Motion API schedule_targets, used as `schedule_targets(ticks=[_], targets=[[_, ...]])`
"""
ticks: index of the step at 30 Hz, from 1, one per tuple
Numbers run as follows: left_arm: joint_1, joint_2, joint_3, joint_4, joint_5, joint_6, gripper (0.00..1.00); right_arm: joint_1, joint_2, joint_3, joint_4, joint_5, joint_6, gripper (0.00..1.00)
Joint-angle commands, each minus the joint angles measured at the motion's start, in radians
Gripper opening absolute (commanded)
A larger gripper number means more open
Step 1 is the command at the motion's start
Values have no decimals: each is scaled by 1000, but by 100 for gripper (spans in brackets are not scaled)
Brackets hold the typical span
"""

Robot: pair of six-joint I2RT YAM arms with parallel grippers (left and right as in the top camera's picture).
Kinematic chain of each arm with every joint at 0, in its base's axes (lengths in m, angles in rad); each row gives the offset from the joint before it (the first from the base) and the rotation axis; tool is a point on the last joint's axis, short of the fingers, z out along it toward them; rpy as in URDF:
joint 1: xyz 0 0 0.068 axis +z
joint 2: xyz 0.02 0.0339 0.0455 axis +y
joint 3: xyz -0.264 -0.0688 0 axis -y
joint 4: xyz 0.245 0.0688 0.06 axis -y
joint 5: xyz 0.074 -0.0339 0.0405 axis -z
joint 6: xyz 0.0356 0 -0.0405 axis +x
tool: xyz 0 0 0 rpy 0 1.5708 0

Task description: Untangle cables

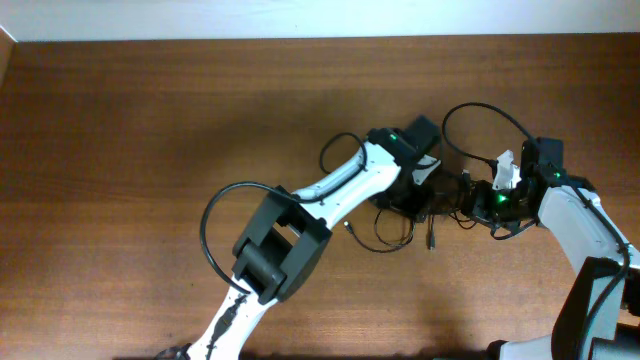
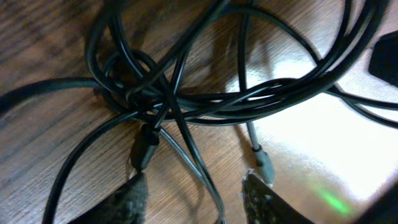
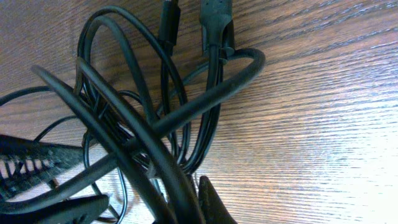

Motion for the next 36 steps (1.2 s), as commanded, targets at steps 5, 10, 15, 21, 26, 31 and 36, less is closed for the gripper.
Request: schedule_targets(ticks=[5, 10, 15, 21, 26, 31, 36], targets=[[-8, 24, 23, -1, -141, -30, 0, -4, 5, -5, 2, 9, 11, 5], [70, 20, 60, -2, -142, -30, 0, -4, 5, -5, 2, 9, 11, 4], [88, 29, 57, 55, -194, -31, 6, -4, 5, -5, 2, 9, 11, 4], [41, 124, 57, 34, -151, -31, 4, -4, 5, -5, 2, 9, 11, 4], [44, 129, 60, 12, 46, -31, 0, -4, 5, -5, 2, 9, 11, 4], [97, 129, 106, 9, 402, -31, 0, -4, 5, -5, -5, 9, 11, 4], [100, 129, 137, 21, 447, -31, 0, -4, 5, -22, -45, 8, 10, 4]])
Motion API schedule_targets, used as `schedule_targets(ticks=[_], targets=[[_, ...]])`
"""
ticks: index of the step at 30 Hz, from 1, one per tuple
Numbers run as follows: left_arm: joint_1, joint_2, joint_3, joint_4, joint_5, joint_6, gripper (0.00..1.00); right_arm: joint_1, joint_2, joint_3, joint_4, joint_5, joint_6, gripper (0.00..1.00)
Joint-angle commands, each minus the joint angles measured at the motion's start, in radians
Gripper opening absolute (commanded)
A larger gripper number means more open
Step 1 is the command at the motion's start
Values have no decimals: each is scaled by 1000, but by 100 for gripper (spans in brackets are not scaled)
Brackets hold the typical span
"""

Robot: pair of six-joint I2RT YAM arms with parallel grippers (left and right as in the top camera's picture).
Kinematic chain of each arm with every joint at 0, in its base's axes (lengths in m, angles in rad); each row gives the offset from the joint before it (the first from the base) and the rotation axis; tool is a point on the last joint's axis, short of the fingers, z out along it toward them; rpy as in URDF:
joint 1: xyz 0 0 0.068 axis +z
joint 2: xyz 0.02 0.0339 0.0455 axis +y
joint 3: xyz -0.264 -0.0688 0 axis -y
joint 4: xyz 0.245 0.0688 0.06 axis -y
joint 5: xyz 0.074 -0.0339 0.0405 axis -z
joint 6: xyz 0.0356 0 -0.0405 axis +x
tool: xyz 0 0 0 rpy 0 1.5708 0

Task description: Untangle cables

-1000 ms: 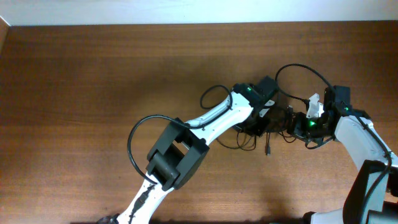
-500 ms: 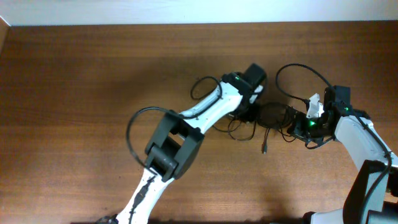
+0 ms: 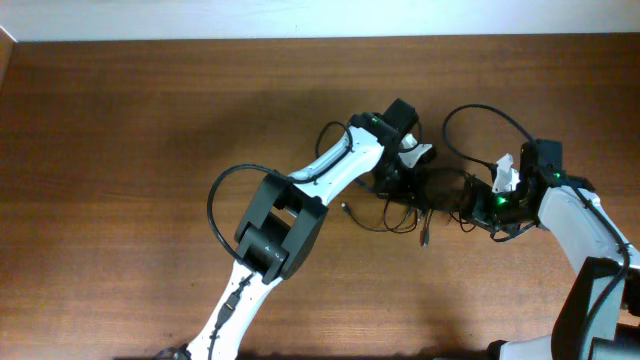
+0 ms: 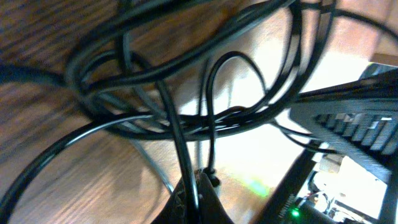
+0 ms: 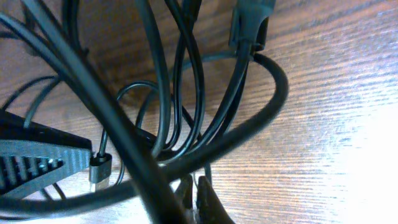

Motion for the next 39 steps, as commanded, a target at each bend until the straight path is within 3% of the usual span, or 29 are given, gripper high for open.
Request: schedule_targets(ticks=[1, 7, 9, 12, 14, 17, 22, 24, 27, 29, 32, 35, 39], targets=[[-1, 12, 35, 34, 68, -6, 0, -4, 5, -40, -4, 7, -3, 4], [4, 12, 35, 113, -151, -33, 0, -4, 5, -80, -30, -60, -18, 4], [29, 12, 35, 105, -147, -36, 0, -4, 0, -69, -59, -60, -23, 4], [95, 10, 35, 26, -174, -23, 0, -4, -13, 16, -192, -60, -75, 4], [120, 10, 35, -47, -277, 22, 0, -4, -13, 47, -253, -94, -135, 4], [153, 10, 35, -168, -430, 72, 0, -3, -13, 47, -280, -337, -296, 4], [192, 10, 35, -342, -219, 309, 0, -3, -13, 45, -233, -374, -296, 4], [179, 10, 35, -409, -170, 364, 0, -3, -13, 40, -223, -295, -215, 6], [122, 11, 33, -441, -164, 363, 0, -3, -13, 39, -214, -161, -151, 36], [87, 15, 33, -445, -184, 362, 0, -3, -13, 39, -212, -23, -81, 43], [55, 24, 32, -464, -285, 353, 4, -1, -14, 51, -238, -37, -63, 46], [56, 24, 32, -470, -290, 356, 18, 74, -14, 140, -309, -40, -102, 49], [55, 24, 32, -462, -301, 405, 31, 256, -13, 190, -299, -33, -109, 79]])
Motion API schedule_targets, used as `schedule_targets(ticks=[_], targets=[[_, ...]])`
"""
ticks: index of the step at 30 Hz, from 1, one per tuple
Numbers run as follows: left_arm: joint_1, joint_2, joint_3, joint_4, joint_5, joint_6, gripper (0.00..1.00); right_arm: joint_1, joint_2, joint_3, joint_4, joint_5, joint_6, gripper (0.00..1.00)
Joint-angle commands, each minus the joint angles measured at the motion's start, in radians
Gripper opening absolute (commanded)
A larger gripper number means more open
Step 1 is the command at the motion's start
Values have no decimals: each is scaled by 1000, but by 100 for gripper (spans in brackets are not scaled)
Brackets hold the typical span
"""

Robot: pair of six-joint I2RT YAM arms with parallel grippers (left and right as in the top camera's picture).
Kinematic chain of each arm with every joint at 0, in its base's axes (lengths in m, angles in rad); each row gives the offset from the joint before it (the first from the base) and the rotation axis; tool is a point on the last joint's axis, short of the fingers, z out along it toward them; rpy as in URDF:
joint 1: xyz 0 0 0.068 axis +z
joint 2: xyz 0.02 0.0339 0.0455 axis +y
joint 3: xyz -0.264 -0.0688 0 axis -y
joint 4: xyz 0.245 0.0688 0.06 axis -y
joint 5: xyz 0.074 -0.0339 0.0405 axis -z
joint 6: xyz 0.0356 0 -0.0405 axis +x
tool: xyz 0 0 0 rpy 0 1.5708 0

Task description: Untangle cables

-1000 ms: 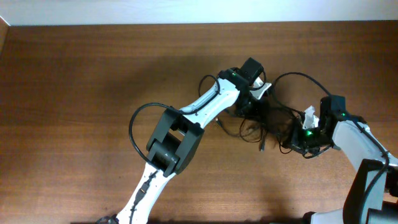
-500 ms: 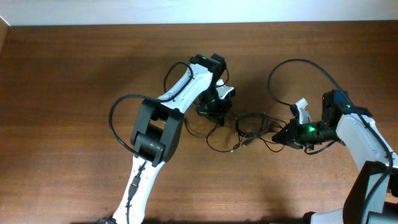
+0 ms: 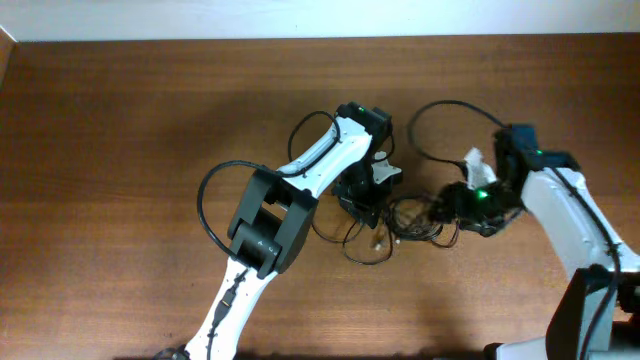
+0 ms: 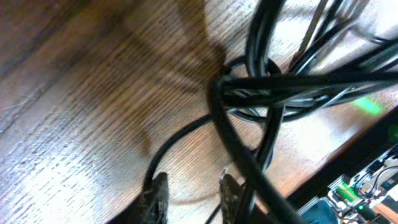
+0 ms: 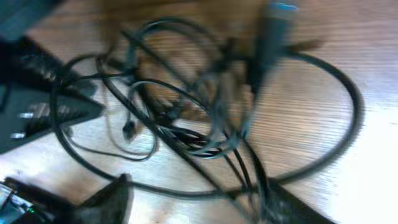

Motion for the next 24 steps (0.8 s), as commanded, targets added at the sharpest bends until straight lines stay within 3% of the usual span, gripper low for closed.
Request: schedule_targets(ticks=[1, 5, 9, 13, 16, 18, 20, 22, 24], targets=[[1, 23, 6, 11, -19, 47, 32, 122, -11, 20, 3, 0, -5, 83], [1, 23, 6, 48, -108, 47, 31, 185, -11, 20, 42, 1, 72, 87], [1, 23, 6, 89, -122, 47, 38, 184, -11, 20, 178, 55, 111, 84], [1, 23, 6, 77, -122, 47, 40, 184, -10, 19, 201, 396, 227, 44], [0, 24, 6, 85, -122, 47, 41, 184, -10, 19, 208, 548, 339, 43], [0, 24, 6, 85, -122, 47, 41, 185, -9, 19, 223, 550, 352, 52], [0, 24, 6, 85, -122, 47, 41, 178, -9, 21, 250, 549, 351, 82], [0, 24, 6, 85, -122, 47, 41, 154, -10, 69, 173, 506, 350, 92], [0, 24, 6, 87, -122, 47, 42, 135, -10, 159, 58, 309, 244, 93]])
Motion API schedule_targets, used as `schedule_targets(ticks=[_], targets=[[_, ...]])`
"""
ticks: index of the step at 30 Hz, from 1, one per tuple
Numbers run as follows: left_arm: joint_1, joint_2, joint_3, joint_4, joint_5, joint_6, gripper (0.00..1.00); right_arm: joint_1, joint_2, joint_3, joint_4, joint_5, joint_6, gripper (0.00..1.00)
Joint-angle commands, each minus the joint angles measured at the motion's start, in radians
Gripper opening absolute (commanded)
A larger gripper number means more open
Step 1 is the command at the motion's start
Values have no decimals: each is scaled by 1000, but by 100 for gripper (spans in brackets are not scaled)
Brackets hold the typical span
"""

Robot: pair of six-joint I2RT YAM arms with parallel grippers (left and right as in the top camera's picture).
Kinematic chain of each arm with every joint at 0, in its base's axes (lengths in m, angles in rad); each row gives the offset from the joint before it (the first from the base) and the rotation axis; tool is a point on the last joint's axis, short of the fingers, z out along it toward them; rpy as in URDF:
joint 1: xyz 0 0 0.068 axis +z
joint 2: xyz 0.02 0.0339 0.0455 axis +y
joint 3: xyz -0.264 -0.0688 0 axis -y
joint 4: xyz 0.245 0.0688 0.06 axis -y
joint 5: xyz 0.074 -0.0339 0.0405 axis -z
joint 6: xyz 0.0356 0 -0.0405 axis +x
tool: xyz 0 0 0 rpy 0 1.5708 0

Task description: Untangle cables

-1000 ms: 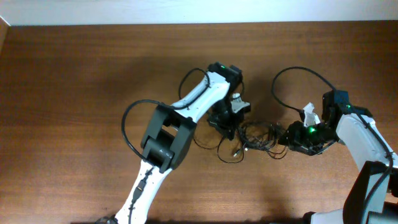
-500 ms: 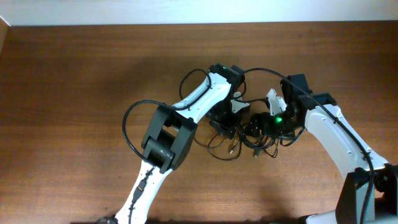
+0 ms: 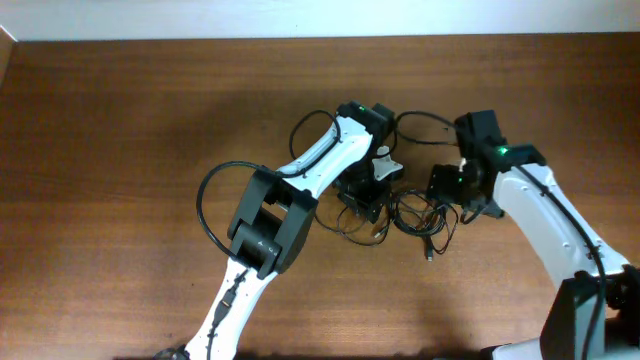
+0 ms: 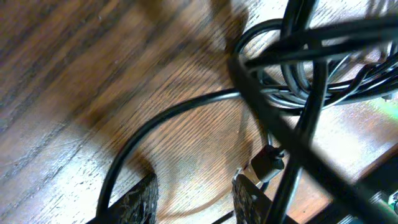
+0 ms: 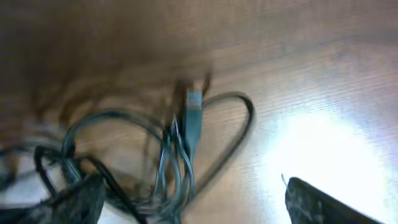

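Observation:
A knot of black cables (image 3: 412,213) lies on the wooden table, with a loose plug (image 3: 428,254) trailing toward the front. My left gripper (image 3: 368,196) stands at the knot's left edge, open; in the left wrist view its fingers (image 4: 142,198) straddle bare wood, a thick cable (image 4: 174,118) curves ahead and a small plug (image 4: 267,163) lies by the right finger. My right gripper (image 3: 447,188) hovers at the knot's right side, wide open (image 5: 191,186), with a bundle of strands (image 5: 177,177) and a connector (image 5: 193,115) below it.
The brown wooden table (image 3: 140,140) stretches left of the knot. A cable loop (image 3: 425,125) arcs behind the two grippers. The left arm's own black cable loop (image 3: 215,210) hangs near its elbow. A white wall edge runs along the back.
My right gripper has moved left and back, closer to the left gripper, and sits higher over the bundle. The rear cable loop has shifted left. The left gripper stays put, open a little wider.
First my left gripper was open over the knot and the right was closing round a thick cable. Then both were shut on strands. After that both stood open with the knot shifted left, and now the right gripper hovers near the left one.

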Motion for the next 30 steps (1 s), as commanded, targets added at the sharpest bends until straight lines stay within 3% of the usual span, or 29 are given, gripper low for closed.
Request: schedule_targets(ticks=[1, 4, 7, 8, 9, 10, 17, 20, 26, 27, 30], targets=[[-1, 22, 0, 24, -41, 13, 44, -21, -8, 152, -123, -332, -212, 93], [-1, 22, 0, 28, -40, 13, 46, -19, -8, 177, -227, -494, -356, 88], [-1, 22, 0, 28, -40, 13, 47, 14, -8, 130, -220, -494, -356, 59], [-1, 22, 0, 29, -40, 13, 47, 46, -8, 89, -194, -493, -356, 30], [-1, 22, 0, 29, -40, 12, 47, 65, -8, 61, -166, -493, -355, 17], [-1, 22, 0, 29, -40, 12, 47, 79, -8, 31, -127, -490, -354, 10], [-1, 22, 0, 33, -37, 12, 55, 31, -6, -105, 99, -305, -252, 4], [-1, 22, 0, 38, -37, 12, 70, -5, 25, -117, 163, -216, -204, 4], [-1, 22, 0, 44, -42, 12, 72, -62, 215, -119, 270, -121, -166, 4], [-1, 22, 0, 44, -60, 11, 67, -69, 239, -119, 277, -122, -166, 4], [0, 22, 0, 48, -197, -87, 34, -70, 262, -119, 266, -122, -167, 4]])
